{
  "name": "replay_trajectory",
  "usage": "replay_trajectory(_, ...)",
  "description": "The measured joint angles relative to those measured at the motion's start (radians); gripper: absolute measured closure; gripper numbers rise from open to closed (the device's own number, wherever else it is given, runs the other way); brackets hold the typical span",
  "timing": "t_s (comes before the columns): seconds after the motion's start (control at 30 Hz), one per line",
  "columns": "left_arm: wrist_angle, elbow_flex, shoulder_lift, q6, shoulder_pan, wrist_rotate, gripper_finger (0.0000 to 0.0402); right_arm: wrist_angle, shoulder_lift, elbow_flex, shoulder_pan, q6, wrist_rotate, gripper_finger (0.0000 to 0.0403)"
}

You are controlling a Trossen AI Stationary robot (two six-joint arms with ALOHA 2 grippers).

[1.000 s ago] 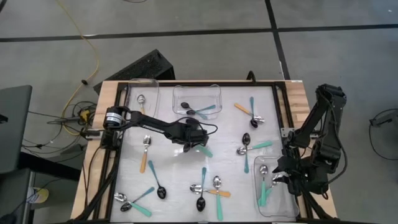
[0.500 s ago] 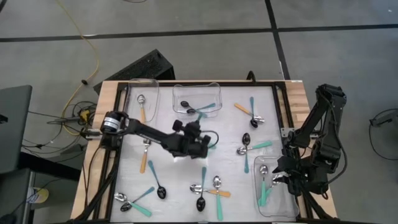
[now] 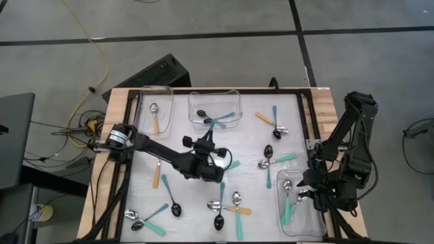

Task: Sort silverware by color (type)
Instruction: Put the blue spoon into the top middle transparent bin, then put the yellow spoon into the top left transparent bin

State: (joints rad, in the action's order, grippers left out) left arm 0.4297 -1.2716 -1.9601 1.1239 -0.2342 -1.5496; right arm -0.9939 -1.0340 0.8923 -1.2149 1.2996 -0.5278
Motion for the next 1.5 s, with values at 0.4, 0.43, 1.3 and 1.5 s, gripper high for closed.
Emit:
replay_trajectory(0.4,-0.330,-0.001,0.257,-0.760,0.344,0.798,0.0399,0.011,0.000,0.000,0.084,-0.059,-0.017,0.0219)
replay_trajectory(0.43,-0.362,-0.010,0.265,-0.856,0.383,0.924,0.0399,0.010,0.001,0.000,0.094,-0.069,-0.016,0.0219)
replay_trajectory(1.3,0.086,-0.226,0.060,-1.537,0.675,1.448,0.0348,0.012,0.001,0.000,0.298,-0.097,-0.025,0.0219)
replay_trajectory(1.5,0.105,-0.235,0.060,-1.541,0.655,1.350,0.0269,0.005,0.001,0.000,0.409,-0.168,-0.093,0.0219)
